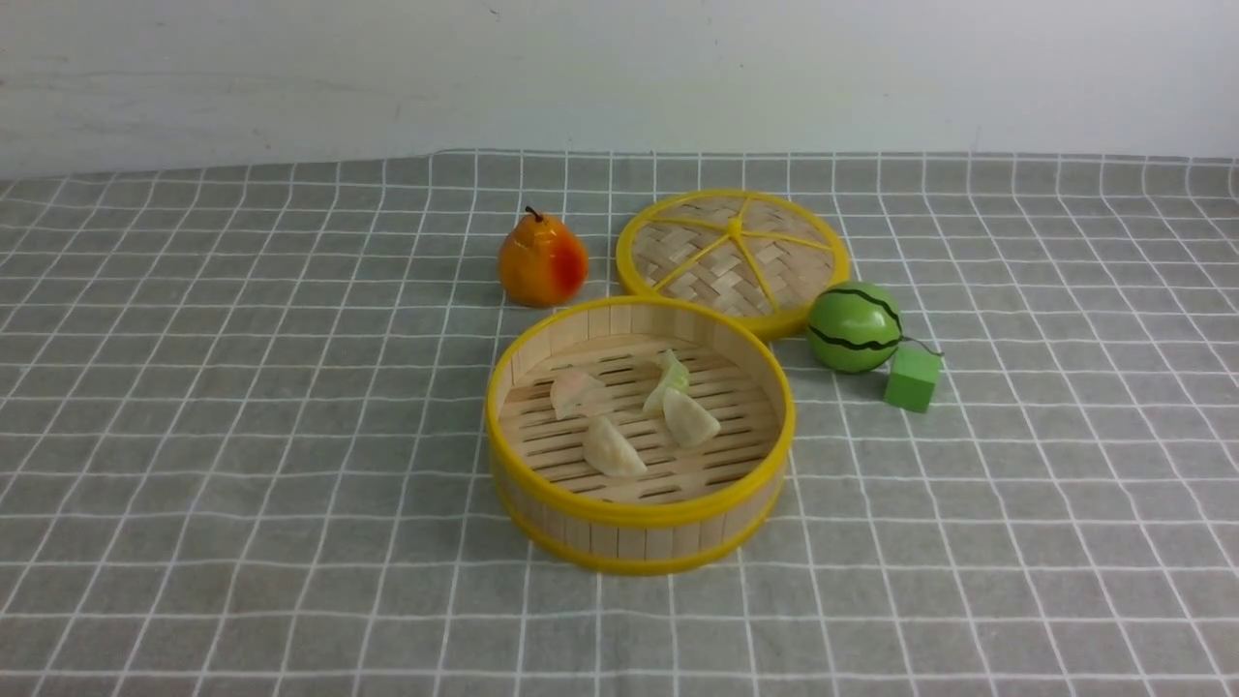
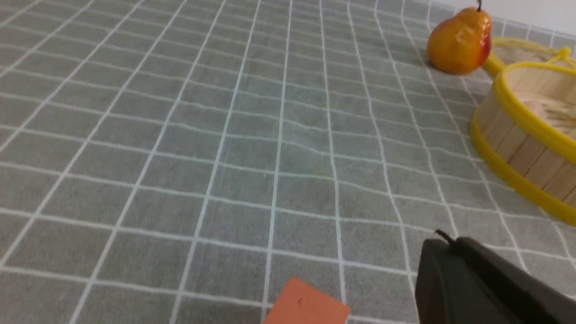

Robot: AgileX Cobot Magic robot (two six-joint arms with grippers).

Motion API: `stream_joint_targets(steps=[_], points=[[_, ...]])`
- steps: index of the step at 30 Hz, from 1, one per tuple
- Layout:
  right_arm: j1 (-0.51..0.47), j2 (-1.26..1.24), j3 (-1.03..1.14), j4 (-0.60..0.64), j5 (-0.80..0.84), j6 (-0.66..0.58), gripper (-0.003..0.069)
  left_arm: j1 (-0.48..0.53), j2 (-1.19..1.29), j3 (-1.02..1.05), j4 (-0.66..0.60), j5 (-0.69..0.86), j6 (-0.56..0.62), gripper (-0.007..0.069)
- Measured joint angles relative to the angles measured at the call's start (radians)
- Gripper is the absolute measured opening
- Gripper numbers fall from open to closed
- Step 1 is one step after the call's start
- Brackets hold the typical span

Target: Put the dumplings into the steamer on the table with the grey tablecloth.

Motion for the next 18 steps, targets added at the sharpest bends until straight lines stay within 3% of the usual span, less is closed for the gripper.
stream_joint_targets(steps=[18], points=[[0.0,0.0,0.0,0.0,0.0,0.001,0.0041,0.0,0.0,0.002,0.018,0.052,-0.02,-0.0014]])
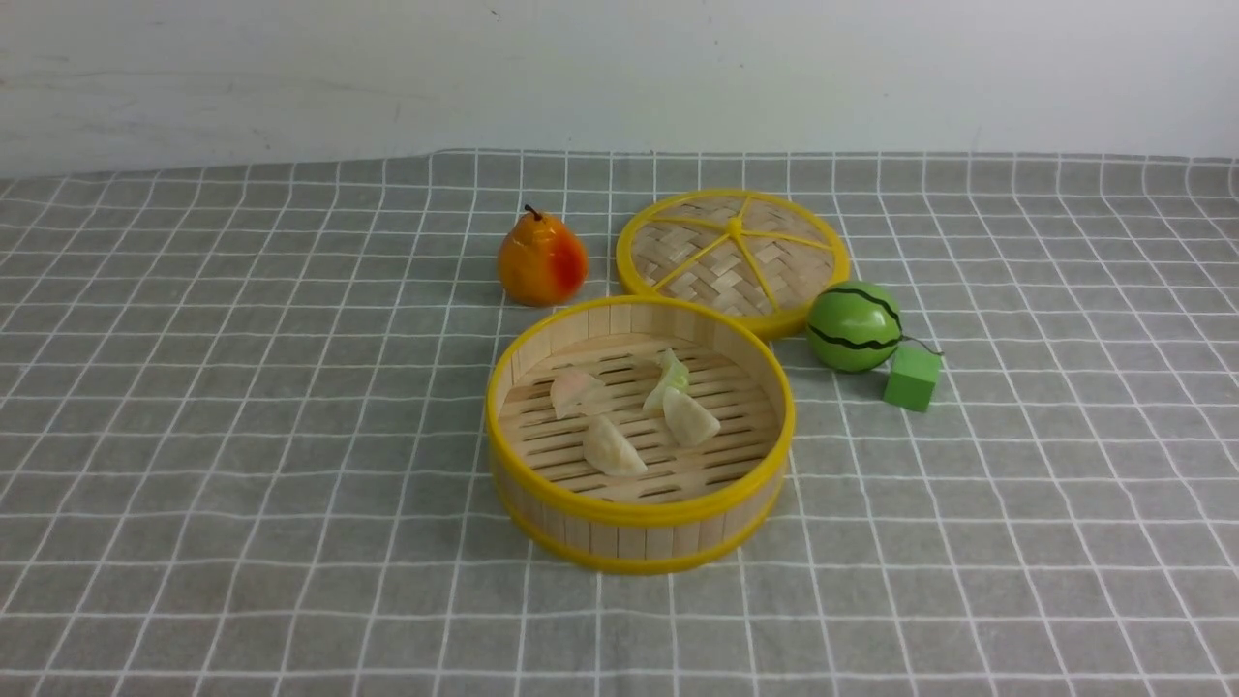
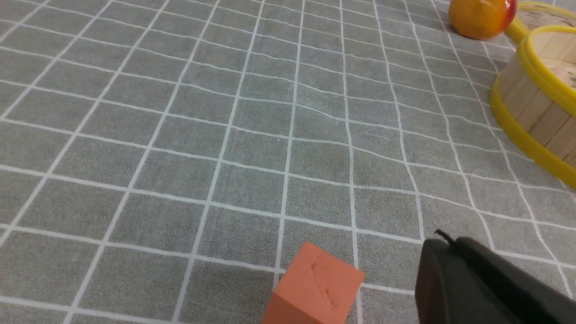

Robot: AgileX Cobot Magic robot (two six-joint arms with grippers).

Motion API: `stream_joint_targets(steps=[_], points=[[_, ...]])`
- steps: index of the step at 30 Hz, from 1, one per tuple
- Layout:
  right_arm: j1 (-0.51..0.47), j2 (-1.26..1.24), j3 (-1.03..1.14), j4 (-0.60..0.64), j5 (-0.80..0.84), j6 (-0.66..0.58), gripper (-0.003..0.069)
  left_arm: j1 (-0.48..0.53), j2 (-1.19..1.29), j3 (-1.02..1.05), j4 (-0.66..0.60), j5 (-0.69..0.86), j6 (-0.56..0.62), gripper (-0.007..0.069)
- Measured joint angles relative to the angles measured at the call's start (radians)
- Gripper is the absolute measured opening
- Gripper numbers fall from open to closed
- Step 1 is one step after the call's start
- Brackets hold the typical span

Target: Put the dumplings into the steamer on the table with the grey tablecloth.

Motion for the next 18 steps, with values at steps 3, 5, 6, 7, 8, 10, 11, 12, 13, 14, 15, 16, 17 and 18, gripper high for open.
stream_joint_targets(steps=[3,5,6,7,8,10,11,12,13,14,15,16,17,18], points=[[0.0,0.0,0.0,0.001,0.0,0.0,0.0044,0.0,0.0,0.0,0.0,0.0,0.0,-0.0014],[0.0,0.0,0.0,0.001,0.0,0.0,0.0047,0.0,0.0,0.0,0.0,0.0,0.0,-0.0014],[0.0,0.0,0.0,0.001,0.0,0.0,0.0048,0.0,0.0,0.0,0.0,0.0,0.0,-0.0014],[0.0,0.0,0.0,0.001,0.0,0.0,0.005,0.0,0.0,0.0,0.0,0.0,0.0,-0.0014],[0.0,0.0,0.0,0.001,0.0,0.0,0.0052,0.0,0.0,0.0,0.0,0.0,-0.001,-0.0014],[0.0,0.0,0.0,0.001,0.0,0.0,0.0055,0.0,0.0,0.0,0.0,0.0,-0.001,-0.0014],[0.0,0.0,0.0,0.001,0.0,0.0,0.0057,0.0,0.0,0.0,0.0,0.0,-0.002,-0.0014],[0.0,0.0,0.0,0.001,0.0,0.0,0.0058,0.0,0.0,0.0,0.0,0.0,-0.002,-0.0014],[0.0,0.0,0.0,0.001,0.0,0.0,0.006,0.0,0.0,0.0,0.0,0.0,-0.002,-0.0014],[0.0,0.0,0.0,0.001,0.0,0.0,0.0061,0.0,0.0,0.0,0.0,0.0,-0.002,-0.0014],[0.0,0.0,0.0,0.001,0.0,0.0,0.0062,0.0,0.0,0.0,0.0,0.0,-0.002,-0.0014],[0.0,0.0,0.0,0.001,0.0,0.0,0.0063,0.0,0.0,0.0,0.0,0.0,-0.002,-0.0014],[0.0,0.0,0.0,0.001,0.0,0.0,0.0064,0.0,0.0,0.0,0.0,0.0,-0.002,-0.0014],[0.0,0.0,0.0,0.001,0.0,0.0,0.0064,0.0,0.0,0.0,0.0,0.0,-0.002,-0.0014]])
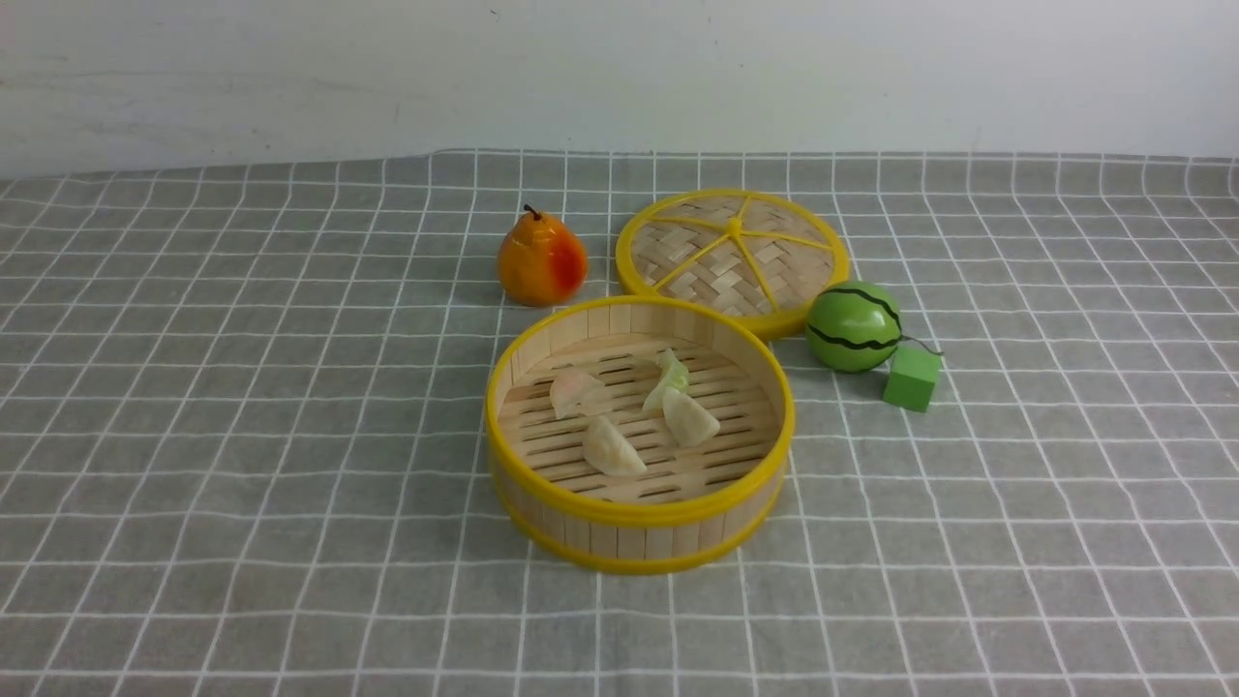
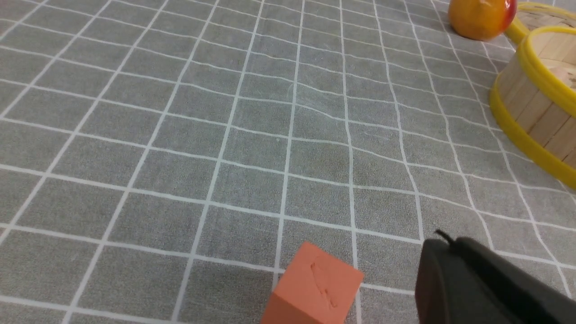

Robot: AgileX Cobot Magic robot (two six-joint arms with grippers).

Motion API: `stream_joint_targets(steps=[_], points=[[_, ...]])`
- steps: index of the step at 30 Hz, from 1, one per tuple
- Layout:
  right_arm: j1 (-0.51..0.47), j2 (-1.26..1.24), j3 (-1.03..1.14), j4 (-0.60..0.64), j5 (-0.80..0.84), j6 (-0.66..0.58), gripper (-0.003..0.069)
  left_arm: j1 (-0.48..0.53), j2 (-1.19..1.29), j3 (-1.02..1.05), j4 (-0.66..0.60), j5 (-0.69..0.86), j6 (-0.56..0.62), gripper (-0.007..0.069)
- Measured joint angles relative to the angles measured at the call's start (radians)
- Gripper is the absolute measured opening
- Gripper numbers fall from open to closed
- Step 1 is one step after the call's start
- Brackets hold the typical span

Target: Put the dumplings into the steamer on the table with the grey tablecloth.

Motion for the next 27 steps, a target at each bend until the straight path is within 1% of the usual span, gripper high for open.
stream_joint_targets(steps=[27], points=[[0.0,0.0,0.0,0.001,0.0,0.0,0.0095,0.0,0.0,0.0,0.0,0.0,-0.001,-0.0001]])
